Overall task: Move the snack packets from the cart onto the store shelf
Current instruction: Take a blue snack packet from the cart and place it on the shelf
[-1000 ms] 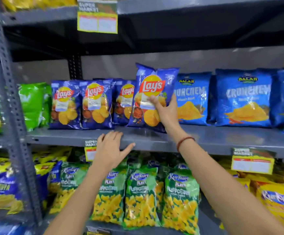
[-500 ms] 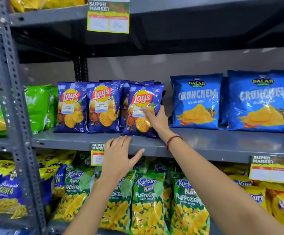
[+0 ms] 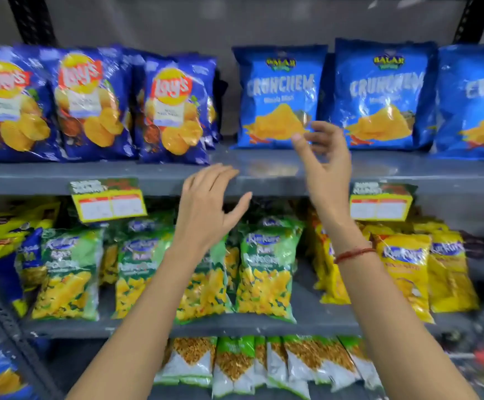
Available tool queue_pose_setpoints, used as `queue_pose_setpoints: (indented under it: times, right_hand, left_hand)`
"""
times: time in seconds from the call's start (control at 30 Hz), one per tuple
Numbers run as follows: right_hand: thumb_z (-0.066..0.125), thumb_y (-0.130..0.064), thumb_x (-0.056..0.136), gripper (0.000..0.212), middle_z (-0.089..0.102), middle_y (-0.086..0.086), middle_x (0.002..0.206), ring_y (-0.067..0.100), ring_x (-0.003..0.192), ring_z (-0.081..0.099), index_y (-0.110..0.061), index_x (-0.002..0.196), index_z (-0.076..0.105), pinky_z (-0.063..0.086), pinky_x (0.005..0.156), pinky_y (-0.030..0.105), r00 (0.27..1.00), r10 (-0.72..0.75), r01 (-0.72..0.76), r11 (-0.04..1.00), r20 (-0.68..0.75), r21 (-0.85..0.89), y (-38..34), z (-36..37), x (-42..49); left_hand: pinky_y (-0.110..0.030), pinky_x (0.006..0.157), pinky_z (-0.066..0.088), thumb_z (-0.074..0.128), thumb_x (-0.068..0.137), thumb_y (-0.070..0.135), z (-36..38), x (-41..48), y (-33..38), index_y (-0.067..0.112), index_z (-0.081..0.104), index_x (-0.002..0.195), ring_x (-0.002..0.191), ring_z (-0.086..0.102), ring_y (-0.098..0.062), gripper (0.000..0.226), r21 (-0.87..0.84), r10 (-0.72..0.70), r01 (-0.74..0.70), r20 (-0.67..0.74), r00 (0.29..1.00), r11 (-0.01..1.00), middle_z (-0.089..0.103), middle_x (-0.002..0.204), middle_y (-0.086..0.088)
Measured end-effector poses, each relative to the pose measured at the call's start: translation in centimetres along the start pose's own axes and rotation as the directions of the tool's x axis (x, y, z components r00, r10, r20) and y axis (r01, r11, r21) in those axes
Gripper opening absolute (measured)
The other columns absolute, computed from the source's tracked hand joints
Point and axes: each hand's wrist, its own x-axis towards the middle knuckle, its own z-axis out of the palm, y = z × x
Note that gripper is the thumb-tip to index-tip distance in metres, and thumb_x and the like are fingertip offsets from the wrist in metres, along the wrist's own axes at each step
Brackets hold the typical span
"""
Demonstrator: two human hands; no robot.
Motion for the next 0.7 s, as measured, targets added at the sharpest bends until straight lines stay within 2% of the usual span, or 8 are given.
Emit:
queue_pose_setpoints:
  times: [0.07,0.2,0.27,0.4,0.47,0.57,0.63,0.7]
  right_hand:
    - [0.067,-0.023,0.087,0.023,0.063,0.001,0.093,-0.009,0.075,0.057,-0.018,0.105,0.055,0.046,0.073,0.009,0.996,-0.002,-0.002,0.999,-0.093,-0.042,0.7,-4.9,-1.2]
    - [0.064,-0.025,0.087,0.011,0.063,-0.005,0.086,0.008,0.080,0.060,-0.026,0.095,0.057,0.052,0.077,0.036,0.975,0.050,-0.088,0.982,-0.218,-0.168,2.9,-14.6,-4.1]
    - [0.064,-0.025,0.087,0.010,0.062,-0.006,0.085,0.010,0.079,0.059,-0.029,0.093,0.057,0.050,0.078,0.039,0.960,0.081,-0.149,0.958,-0.267,-0.246,4.4,-19.4,-5.9]
    - [0.066,-0.026,0.087,0.015,0.061,-0.010,0.082,-0.008,0.072,0.057,-0.019,0.098,0.058,0.046,0.073,0.012,0.905,0.186,-0.337,0.862,-0.382,-0.379,7.9,-28.6,-11.1]
    - [0.067,-0.020,0.087,0.014,0.059,-0.011,0.079,-0.011,0.066,0.054,-0.015,0.098,0.058,0.044,0.069,0.008,0.857,0.264,-0.454,0.794,-0.443,-0.404,9.8,-32.3,-14.4]
    - [0.065,-0.010,0.088,0.012,0.058,-0.011,0.077,-0.015,0.060,0.056,-0.011,0.096,0.056,0.043,0.060,0.002,0.728,0.406,-0.655,0.649,-0.552,-0.386,12.8,-38.0,-20.3]
    - [0.065,-0.013,0.088,0.016,0.057,-0.009,0.076,-0.009,0.062,0.059,-0.004,0.099,0.057,0.043,0.055,0.003,0.584,0.494,-0.796,0.505,-0.644,-0.334,14.4,-41.6,-25.0]
    - [0.067,-0.015,0.088,0.032,0.058,0.002,0.081,0.010,0.071,0.059,0.006,0.109,0.057,0.053,0.067,0.024,0.391,0.576,-0.905,0.381,-0.718,-0.187,16.2,-44.4,-29.6]
  left_hand:
    - [-0.038,0.095,0.039,0.056,0.085,0.038,2.2,-0.1,3.5,0.009,0.063,0.107,0.114,0.057,-0.024,0.037,-0.087,0.070,-0.072,-0.025,0.997,0.994,0.067,0.113,-0.008]
    - [-0.035,0.096,0.039,0.058,0.084,0.031,7.4,-1.7,10.6,0.007,0.067,0.103,0.114,0.058,-0.024,0.031,-0.250,0.192,-0.199,-0.053,0.980,0.948,0.068,0.112,-0.009]
    - [-0.036,0.094,0.041,0.059,0.084,0.028,10.2,-3.3,14.0,0.005,0.067,0.101,0.111,0.060,-0.026,0.029,-0.339,0.253,-0.248,-0.032,0.967,0.908,0.069,0.109,-0.011]
    - [-0.038,0.089,0.044,0.059,0.085,0.026,15.9,-7.8,20.0,0.005,0.067,0.098,0.105,0.062,-0.028,0.026,-0.509,0.353,-0.240,0.135,0.926,0.826,0.069,0.104,-0.013]
    - [-0.038,0.087,0.045,0.063,0.083,0.024,18.4,-10.5,22.5,0.006,0.067,0.097,0.103,0.063,-0.028,0.024,-0.565,0.388,-0.200,0.234,0.892,0.801,0.070,0.103,-0.012]
    - [-0.040,0.084,0.048,0.064,0.081,0.022,21.8,-14.9,26.3,0.005,0.067,0.098,0.101,0.063,-0.030,0.025,-0.638,0.442,-0.098,0.407,0.799,0.764,0.069,0.102,-0.014]
    - [-0.044,0.090,0.048,0.061,0.084,0.024,23.7,-18.0,28.6,0.003,0.064,0.107,0.108,0.059,-0.031,0.031,-0.658,0.480,0.000,0.548,0.685,0.753,0.066,0.110,-0.015]
    - [-0.042,0.095,0.044,0.059,0.086,0.026,25.5,-21.0,30.6,0.004,0.061,0.113,0.111,0.056,-0.031,0.035,-0.661,0.517,0.053,0.630,0.579,0.748,0.063,0.115,-0.014]
